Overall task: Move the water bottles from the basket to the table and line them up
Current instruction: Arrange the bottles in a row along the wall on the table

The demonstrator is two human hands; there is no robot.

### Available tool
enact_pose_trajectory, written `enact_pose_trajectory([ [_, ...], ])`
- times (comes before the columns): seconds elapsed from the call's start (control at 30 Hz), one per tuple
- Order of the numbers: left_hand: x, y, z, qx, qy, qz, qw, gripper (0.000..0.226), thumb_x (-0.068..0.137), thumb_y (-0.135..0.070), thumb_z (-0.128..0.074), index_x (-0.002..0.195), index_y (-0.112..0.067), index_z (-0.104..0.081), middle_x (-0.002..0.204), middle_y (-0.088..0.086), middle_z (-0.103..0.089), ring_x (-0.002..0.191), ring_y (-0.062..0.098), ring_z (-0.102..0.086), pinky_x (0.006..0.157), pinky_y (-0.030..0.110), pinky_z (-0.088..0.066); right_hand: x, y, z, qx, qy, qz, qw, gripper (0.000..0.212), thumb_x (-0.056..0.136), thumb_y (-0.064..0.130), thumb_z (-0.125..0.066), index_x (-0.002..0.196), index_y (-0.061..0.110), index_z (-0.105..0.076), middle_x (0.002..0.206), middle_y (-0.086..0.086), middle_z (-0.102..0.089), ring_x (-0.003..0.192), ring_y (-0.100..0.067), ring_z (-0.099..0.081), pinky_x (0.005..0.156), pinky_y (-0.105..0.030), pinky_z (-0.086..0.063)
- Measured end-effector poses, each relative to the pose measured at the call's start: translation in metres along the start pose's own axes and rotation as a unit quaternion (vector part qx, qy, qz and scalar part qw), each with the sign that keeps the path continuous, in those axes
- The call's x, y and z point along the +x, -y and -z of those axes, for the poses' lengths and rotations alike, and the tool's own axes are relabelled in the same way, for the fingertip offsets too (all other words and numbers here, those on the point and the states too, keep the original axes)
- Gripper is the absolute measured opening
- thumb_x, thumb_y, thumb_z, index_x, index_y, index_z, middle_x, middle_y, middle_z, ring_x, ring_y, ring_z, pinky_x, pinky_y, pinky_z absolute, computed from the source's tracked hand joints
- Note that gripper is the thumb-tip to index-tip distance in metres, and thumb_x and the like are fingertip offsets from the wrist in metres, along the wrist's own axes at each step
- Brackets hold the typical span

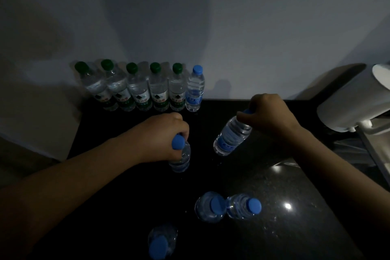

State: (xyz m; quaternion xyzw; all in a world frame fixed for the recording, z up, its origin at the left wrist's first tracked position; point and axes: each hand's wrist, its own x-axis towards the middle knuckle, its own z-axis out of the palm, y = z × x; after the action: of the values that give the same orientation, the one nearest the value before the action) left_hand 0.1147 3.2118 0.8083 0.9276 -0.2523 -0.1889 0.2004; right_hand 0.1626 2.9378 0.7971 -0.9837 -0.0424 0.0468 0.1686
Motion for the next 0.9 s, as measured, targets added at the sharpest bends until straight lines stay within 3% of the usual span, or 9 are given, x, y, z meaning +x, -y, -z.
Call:
enact_pose_trajectory([
  [0.2,0.020,0.013,0.009,-0.006,-0.004,-0.008,1.000,0.017,0.071,-0.024,-0.072,0.085,-0.024,-0.062,0.089,-0.009,-0.049,0.078,0.009,-0.052,0.070,0.026,-0.044,0.044,0.010,0.007,-0.011,-0.024,0.003,1.000,0.028,0.079,0.033,-0.072,0.077,0.006,-0.063,0.074,-0.008,-0.064,0.062,-0.014,-0.056,0.053,-0.026,-0.047],
  [0.4,0.034,0.025,0.013,-0.005,-0.002,-0.002,1.000,0.020,0.072,-0.027,-0.071,0.090,-0.023,-0.063,0.093,-0.008,-0.050,0.081,0.009,-0.052,0.072,0.027,-0.045,0.096,0.017,0.002,-0.025,-0.021,-0.010,0.999,0.038,0.078,0.036,-0.073,0.085,-0.001,-0.067,0.083,-0.014,-0.066,0.075,-0.024,-0.063,0.069,-0.038,-0.056],
  [0.6,0.046,0.033,0.016,-0.006,0.016,0.006,1.000,0.017,0.070,-0.031,-0.069,0.083,-0.030,-0.057,0.090,-0.010,-0.048,0.080,0.008,-0.051,0.074,0.030,-0.047,0.137,0.021,-0.013,-0.021,-0.023,-0.016,0.999,0.033,0.078,0.034,-0.073,0.085,0.003,-0.066,0.085,-0.013,-0.065,0.077,-0.023,-0.061,0.066,-0.034,-0.051],
  [0.9,0.054,0.040,0.018,-0.028,0.006,0.013,1.000,0.017,0.070,-0.033,-0.069,0.082,-0.029,-0.057,0.091,-0.010,-0.048,0.081,0.008,-0.052,0.077,0.032,-0.048,0.170,0.027,-0.021,-0.001,-0.028,-0.021,0.999,0.033,0.078,0.030,-0.074,0.086,-0.001,-0.066,0.087,-0.016,-0.066,0.080,-0.027,-0.063,0.076,-0.044,-0.057],
])
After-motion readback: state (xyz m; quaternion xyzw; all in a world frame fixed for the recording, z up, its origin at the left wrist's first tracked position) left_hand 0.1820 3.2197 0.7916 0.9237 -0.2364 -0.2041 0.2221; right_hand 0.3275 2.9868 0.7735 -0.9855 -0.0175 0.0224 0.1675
